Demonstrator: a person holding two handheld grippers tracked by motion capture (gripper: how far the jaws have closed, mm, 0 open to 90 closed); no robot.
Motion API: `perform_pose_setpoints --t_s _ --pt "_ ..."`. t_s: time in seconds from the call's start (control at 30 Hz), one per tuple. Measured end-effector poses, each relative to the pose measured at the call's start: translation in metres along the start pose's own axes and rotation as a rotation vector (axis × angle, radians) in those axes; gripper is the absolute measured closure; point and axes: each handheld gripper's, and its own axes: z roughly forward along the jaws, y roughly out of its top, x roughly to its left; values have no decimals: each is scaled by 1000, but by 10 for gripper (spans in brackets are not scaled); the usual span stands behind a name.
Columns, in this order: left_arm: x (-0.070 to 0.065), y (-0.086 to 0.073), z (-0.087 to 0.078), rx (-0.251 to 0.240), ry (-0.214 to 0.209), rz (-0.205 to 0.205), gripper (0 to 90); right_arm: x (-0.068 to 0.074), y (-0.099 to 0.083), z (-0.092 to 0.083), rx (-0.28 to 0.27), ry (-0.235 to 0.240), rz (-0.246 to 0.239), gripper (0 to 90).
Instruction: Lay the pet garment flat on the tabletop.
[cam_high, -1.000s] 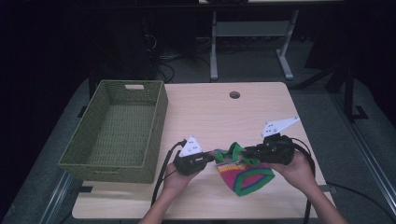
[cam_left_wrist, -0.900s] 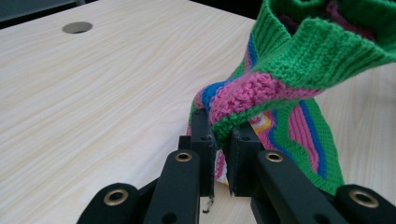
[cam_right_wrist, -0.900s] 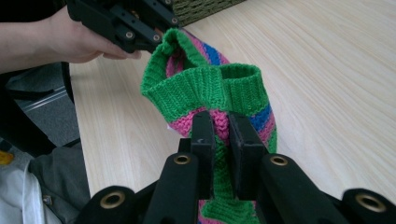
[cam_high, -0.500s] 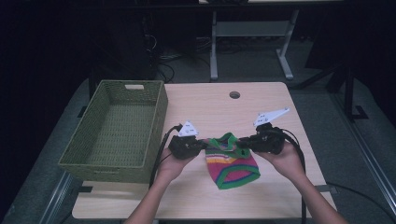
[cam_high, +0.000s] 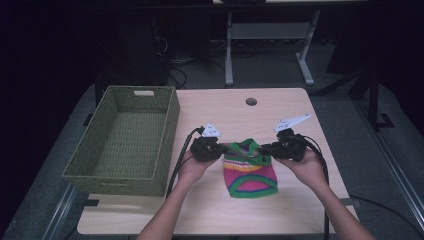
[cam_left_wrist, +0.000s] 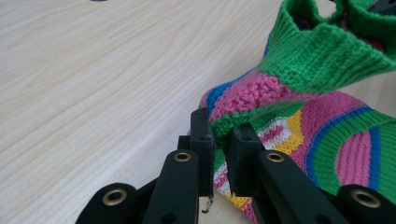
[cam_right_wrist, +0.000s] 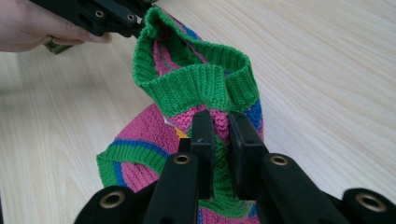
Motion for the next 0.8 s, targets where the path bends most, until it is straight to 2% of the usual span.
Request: perform_pose_setpoints --t_s 0.2,0.4,0.67,0.8 --pt "0 2 5 11 -4 -10 824 -6 -2 0 -7 -11 11 809" --pt "1 6 7 18 1 3 823 -15 -3 1 -14 -15 32 805" --pt "1 9 10 22 9 -4 823 -25 -2 -1 -10 -20 56 800" --pt "1 10 12 25 15 -1 823 -29 -1 -1 -15 -30 50 800"
